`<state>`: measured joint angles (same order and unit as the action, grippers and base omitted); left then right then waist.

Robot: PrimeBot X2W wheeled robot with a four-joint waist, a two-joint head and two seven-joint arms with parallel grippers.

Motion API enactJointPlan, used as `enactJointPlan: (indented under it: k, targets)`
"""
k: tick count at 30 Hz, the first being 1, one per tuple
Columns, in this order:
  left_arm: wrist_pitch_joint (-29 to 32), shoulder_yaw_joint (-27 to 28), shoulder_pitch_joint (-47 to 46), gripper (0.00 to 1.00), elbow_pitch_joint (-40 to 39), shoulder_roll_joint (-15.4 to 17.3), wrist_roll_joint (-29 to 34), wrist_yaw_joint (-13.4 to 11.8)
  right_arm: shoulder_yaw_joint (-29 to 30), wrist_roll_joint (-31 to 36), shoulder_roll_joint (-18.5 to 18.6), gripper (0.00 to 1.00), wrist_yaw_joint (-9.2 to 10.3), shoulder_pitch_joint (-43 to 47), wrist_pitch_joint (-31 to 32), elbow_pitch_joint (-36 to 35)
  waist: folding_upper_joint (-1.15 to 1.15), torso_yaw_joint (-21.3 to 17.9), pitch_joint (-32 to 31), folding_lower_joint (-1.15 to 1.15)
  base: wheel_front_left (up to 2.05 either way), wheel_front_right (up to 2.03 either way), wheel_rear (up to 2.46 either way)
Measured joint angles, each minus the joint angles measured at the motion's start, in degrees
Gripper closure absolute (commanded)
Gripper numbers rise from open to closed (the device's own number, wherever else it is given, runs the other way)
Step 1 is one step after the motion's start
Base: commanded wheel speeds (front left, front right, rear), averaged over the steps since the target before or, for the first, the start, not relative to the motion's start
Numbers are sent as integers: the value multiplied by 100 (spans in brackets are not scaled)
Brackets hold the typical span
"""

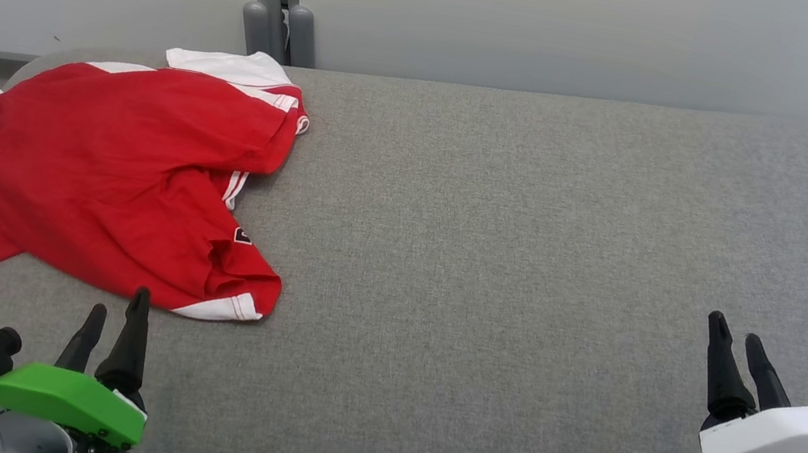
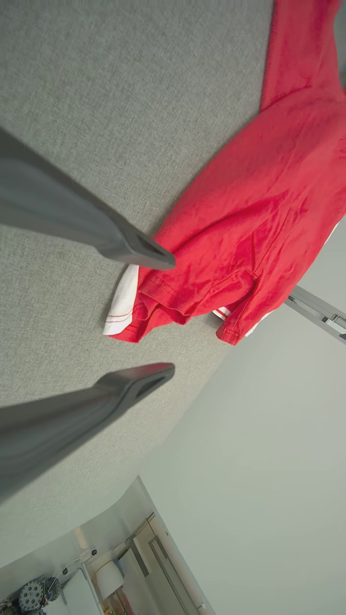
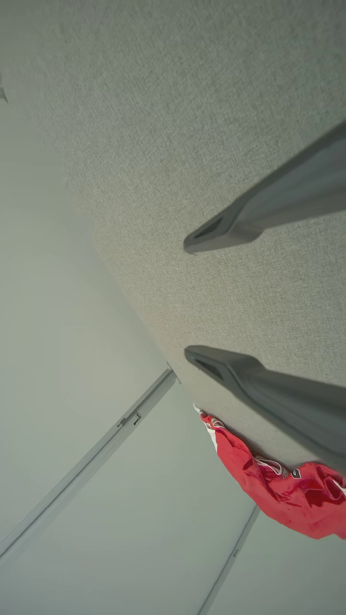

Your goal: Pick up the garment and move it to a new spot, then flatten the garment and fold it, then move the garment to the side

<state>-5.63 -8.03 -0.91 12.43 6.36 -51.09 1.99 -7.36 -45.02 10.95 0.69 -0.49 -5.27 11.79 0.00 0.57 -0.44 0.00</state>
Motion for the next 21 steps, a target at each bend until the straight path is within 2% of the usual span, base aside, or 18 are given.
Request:
enactJointPlan:
  k: [21]
  targets:
    - [-358,-249,0,0,-191,69,1541,-58,-156,1421,271,0,294,2,-389,-101,0,-9,-15,0,0,0,0]
